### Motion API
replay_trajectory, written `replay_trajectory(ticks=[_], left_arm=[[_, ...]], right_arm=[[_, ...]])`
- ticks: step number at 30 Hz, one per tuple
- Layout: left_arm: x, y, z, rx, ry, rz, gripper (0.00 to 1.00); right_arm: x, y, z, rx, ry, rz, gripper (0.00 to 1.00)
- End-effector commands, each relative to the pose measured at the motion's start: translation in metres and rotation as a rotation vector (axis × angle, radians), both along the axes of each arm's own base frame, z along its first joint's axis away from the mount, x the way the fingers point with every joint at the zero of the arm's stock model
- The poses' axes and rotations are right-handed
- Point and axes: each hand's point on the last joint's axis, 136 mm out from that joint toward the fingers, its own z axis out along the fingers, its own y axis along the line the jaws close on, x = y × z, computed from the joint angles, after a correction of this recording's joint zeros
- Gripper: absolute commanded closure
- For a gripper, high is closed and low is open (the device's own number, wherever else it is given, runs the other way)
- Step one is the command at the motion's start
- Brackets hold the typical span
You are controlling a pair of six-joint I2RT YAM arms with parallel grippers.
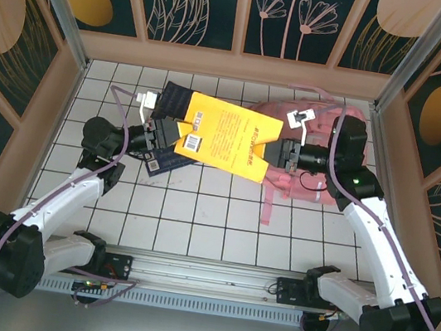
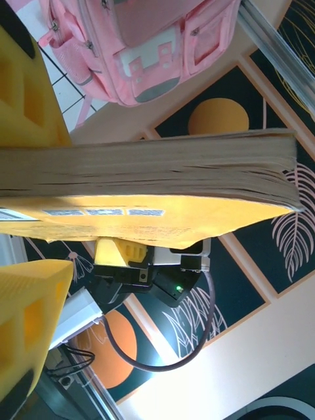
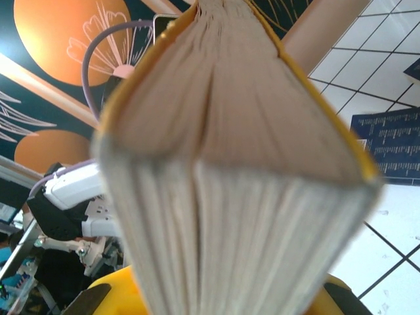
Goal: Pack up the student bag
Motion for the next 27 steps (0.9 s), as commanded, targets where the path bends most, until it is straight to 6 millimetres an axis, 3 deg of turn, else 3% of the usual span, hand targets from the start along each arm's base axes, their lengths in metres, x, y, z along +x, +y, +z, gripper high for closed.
replay_trajectory(ticks=[1, 8, 15, 18, 21, 23, 24, 27], left_arm=[[-0.017, 0.0, 0.019, -0.025, -0.108, -0.037, 0.53], [-0.027, -0.011, 0.019, -0.015, -0.125, -0.088, 0.65], [-0.031, -0.02, 0.013, 0.024, -0.133, -0.109, 0.71], [-0.03, -0.02, 0.011, 0.033, -0.138, -0.102, 0.82], [-0.026, -0.02, 0.008, 0.045, -0.139, -0.088, 1.0], [-0.024, -0.02, 0.007, 0.052, -0.142, -0.075, 1.0], [-0.024, -0.02, 0.007, 0.053, -0.145, -0.067, 1.0], [-0.019, -0.018, 0.007, 0.059, -0.146, -0.031, 1.0]], right_arm=[[-0.006, 0.001, 0.011, -0.001, -0.07, 0.015, 1.0], [-0.003, -0.001, 0.001, -0.029, -0.053, -0.012, 1.0], [0.001, -0.003, -0.001, -0.054, -0.063, -0.033, 1.0], [0.002, -0.002, -0.001, -0.055, -0.065, -0.034, 1.0], [0.004, -0.003, -0.002, -0.062, -0.068, -0.047, 1.0], [0.01, -0.006, -0.002, -0.071, -0.072, -0.078, 1.0], [0.014, -0.009, -0.002, -0.077, -0.077, -0.101, 0.95], [0.032, -0.02, -0.005, -0.11, -0.087, -0.219, 0.59]])
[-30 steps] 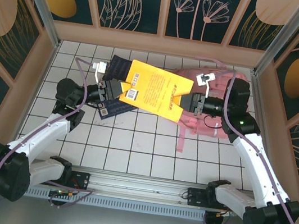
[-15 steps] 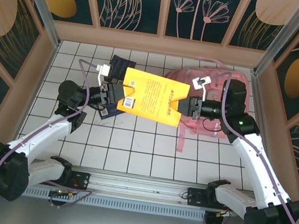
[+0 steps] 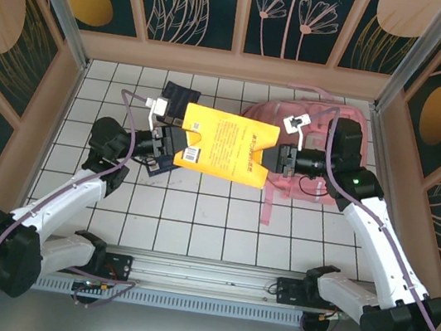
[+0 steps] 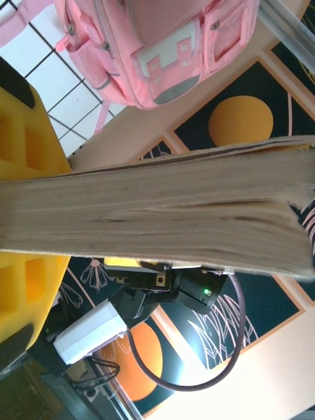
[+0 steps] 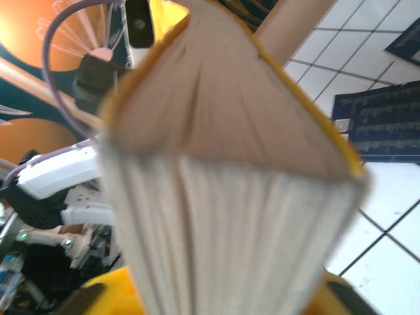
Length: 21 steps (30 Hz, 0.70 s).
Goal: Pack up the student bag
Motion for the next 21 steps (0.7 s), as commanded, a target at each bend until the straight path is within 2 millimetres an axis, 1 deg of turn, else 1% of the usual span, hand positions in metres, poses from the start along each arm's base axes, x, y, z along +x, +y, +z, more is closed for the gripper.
replay_trajectory(ticks=[1, 2, 4, 6, 7, 9, 11, 13, 15, 17, 21], left_arm=[[-0.004, 0.002, 0.02, -0.002, -0.106, 0.033, 1.0], [0.002, 0.004, 0.018, 0.01, -0.096, 0.065, 1.0], [0.014, 0.009, 0.012, 0.035, -0.069, 0.129, 1.0], [0.038, 0.019, -0.004, 0.098, -0.007, 0.24, 1.0], [0.047, 0.025, -0.011, 0.13, 0.019, 0.294, 1.0], [0.067, 0.04, -0.032, 0.222, 0.09, 0.418, 1.0], [0.078, 0.051, -0.044, 0.288, 0.119, 0.5, 1.0], [0.086, 0.063, -0.053, 0.356, 0.143, 0.58, 1.0], [0.091, 0.074, -0.058, 0.407, 0.145, 0.647, 1.0], [0.091, 0.078, -0.058, 0.429, 0.129, 0.668, 1.0], [0.091, 0.086, -0.06, 0.481, 0.098, 0.704, 1.0]], right_arm=[[0.033, -0.021, 0.014, -0.044, -0.109, -0.205, 0.53], [0.039, -0.025, 0.014, -0.053, -0.117, -0.245, 0.48], [0.055, -0.04, 0.015, -0.09, -0.143, -0.377, 0.39], [0.078, -0.061, 0.011, -0.146, -0.157, -0.556, 0.3], [0.087, -0.071, 0.006, -0.176, -0.154, -0.63, 0.3], [0.109, -0.091, -0.013, -0.255, -0.119, -0.77, 0.31], [0.126, -0.098, -0.035, -0.327, -0.059, -0.828, 0.37], [0.144, -0.1, -0.056, -0.381, 0.015, -0.859, 0.41], [0.161, -0.09, -0.078, -0.412, 0.085, -0.832, 0.42], [0.178, -0.084, -0.097, -0.444, 0.138, -0.817, 0.42], [0.207, -0.078, -0.129, -0.508, 0.207, -0.807, 0.47]])
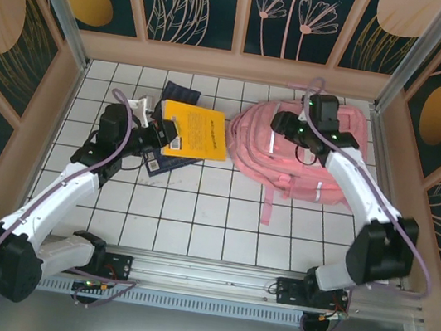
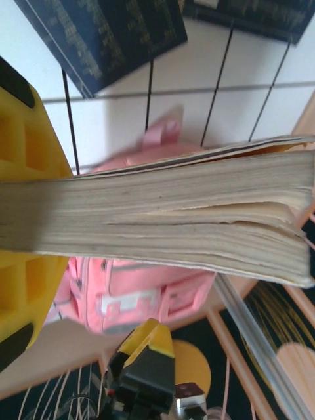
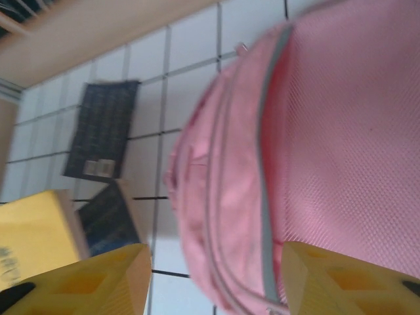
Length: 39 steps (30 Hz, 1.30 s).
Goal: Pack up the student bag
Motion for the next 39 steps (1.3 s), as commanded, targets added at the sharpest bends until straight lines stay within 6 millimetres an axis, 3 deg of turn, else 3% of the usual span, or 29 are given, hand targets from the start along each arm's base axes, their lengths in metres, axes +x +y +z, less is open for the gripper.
replay_trajectory(ticks=[1, 5, 10, 12, 18, 19, 27, 28, 30, 34, 39], left_arm=[[0.004, 0.015, 0.034, 0.068, -0.137, 0.054, 1.0], [0.0, 0.021, 0.029, 0.094, -0.153, 0.071, 1.0], [-0.001, 0.02, 0.025, 0.101, -0.153, 0.061, 1.0], [-0.002, 0.019, 0.025, 0.097, -0.153, 0.053, 1.0], [-0.004, 0.017, 0.028, 0.087, -0.162, 0.042, 1.0], [-0.004, 0.017, 0.028, 0.085, -0.164, 0.04, 1.0], [-0.003, 0.016, 0.026, 0.08, -0.156, 0.039, 1.0], [-0.002, 0.017, 0.026, 0.08, -0.155, 0.041, 1.0], [-0.002, 0.017, 0.025, 0.081, -0.153, 0.045, 1.0], [0.0, 0.018, 0.025, 0.082, -0.146, 0.05, 1.0], [0.004, 0.017, 0.027, 0.073, -0.137, 0.055, 1.0]], right_arm=[[0.018, -0.005, -0.009, -0.028, 0.045, -0.05, 0.48], [0.034, 0.001, -0.036, -0.022, 0.115, -0.043, 0.53], [0.041, 0.009, -0.058, -0.015, 0.165, -0.019, 0.65], [0.041, 0.014, -0.062, -0.001, 0.171, 0.003, 0.73], [0.044, 0.021, -0.074, 0.01, 0.191, 0.029, 0.79], [0.045, 0.023, -0.075, 0.016, 0.192, 0.037, 0.85], [0.048, 0.035, -0.085, 0.037, 0.212, 0.083, 0.86], [0.048, 0.035, -0.085, 0.036, 0.211, 0.086, 0.94], [0.049, 0.037, -0.074, 0.048, 0.187, 0.094, 1.0], [0.044, 0.044, -0.017, 0.125, 0.077, 0.157, 1.0], [0.022, 0.049, 0.052, 0.347, 0.003, 0.306, 1.0]])
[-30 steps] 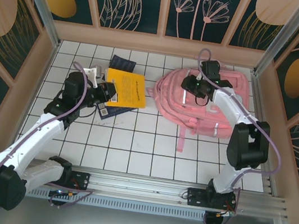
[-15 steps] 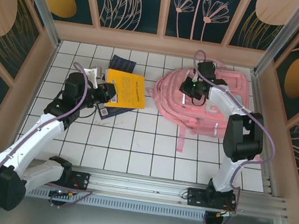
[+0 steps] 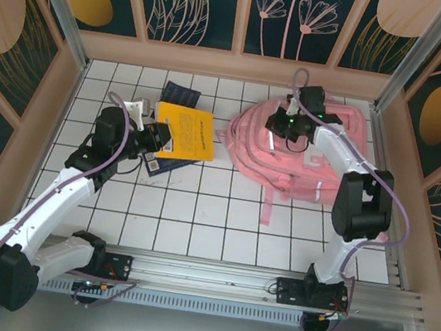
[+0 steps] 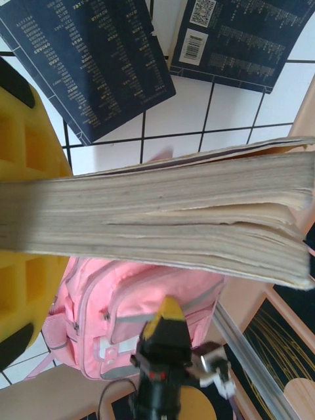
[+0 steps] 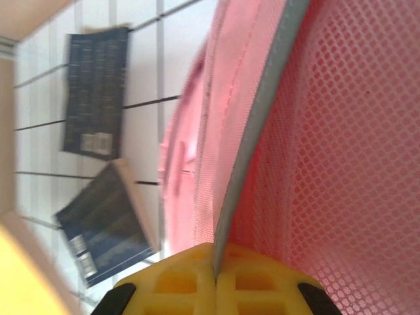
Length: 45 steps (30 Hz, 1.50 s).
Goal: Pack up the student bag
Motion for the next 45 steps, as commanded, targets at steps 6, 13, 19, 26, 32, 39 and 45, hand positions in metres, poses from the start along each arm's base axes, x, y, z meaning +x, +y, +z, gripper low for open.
replay_trajectory(ticks=[6, 13, 19, 26, 32, 39, 45], left_arm=[[0.013, -0.007, 0.034, -0.084, -0.082, -0.006, 1.0], [0.011, -0.033, 0.051, -0.213, -0.094, -0.141, 1.0], [0.023, -0.06, 0.041, -0.394, -0.008, -0.244, 1.0], [0.019, -0.095, 0.035, -0.607, 0.05, -0.373, 1.0], [0.019, -0.123, 0.028, -0.618, 0.085, -0.421, 1.0], [0.025, -0.157, 0.003, -0.639, 0.164, -0.473, 1.0], [0.033, -0.203, -0.006, -0.69, 0.192, -0.559, 1.0]], right_arm=[[-0.044, -0.012, 0.144, 0.432, -0.234, 0.196, 1.0], [-0.084, -0.023, 0.177, 0.544, -0.331, 0.245, 1.0], [-0.106, -0.021, 0.201, 0.56, -0.418, 0.293, 1.0], [-0.107, -0.023, 0.213, 0.58, -0.423, 0.274, 1.0], [-0.106, -0.02, 0.216, 0.604, -0.415, 0.293, 1.0], [-0.105, -0.014, 0.223, 0.608, -0.427, 0.326, 1.0], [-0.108, -0.012, 0.226, 0.608, -0.44, 0.347, 1.0]])
